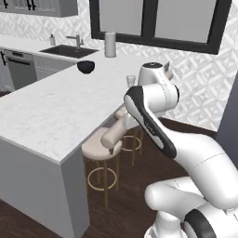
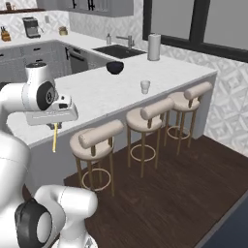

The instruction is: Take a straw from the drawer in front and place it inside the glass cup on the dining counter.

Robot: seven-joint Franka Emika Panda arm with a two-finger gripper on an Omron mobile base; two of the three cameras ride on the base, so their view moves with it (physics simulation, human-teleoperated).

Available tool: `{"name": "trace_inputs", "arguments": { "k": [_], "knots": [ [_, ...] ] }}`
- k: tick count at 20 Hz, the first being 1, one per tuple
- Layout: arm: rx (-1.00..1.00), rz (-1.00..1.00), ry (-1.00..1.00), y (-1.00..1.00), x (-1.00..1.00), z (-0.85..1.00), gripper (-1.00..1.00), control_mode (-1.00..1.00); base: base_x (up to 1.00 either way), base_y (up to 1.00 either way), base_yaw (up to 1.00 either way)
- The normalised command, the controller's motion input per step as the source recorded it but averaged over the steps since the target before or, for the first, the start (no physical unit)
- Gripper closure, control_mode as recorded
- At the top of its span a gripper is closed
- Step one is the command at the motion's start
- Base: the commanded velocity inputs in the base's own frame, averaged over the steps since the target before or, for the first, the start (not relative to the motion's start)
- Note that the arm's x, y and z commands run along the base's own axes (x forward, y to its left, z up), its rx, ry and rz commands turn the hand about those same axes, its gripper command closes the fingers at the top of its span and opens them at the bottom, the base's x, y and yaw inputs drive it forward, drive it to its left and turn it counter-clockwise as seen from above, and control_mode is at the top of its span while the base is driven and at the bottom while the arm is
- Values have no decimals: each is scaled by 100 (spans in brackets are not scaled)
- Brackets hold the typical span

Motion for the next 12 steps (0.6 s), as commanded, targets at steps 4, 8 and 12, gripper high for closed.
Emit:
{"name": "trace_inputs", "arguments": {
  "k": [4,8,12],
  "knots": [
    [0,0,0,0,0,0,100,100,80,-87,43],
    [0,0,0,0,0,0,100,100,40,-99,45],
    [0,0,0,0,0,0,100,100,22,-100,47]
  ]
}}
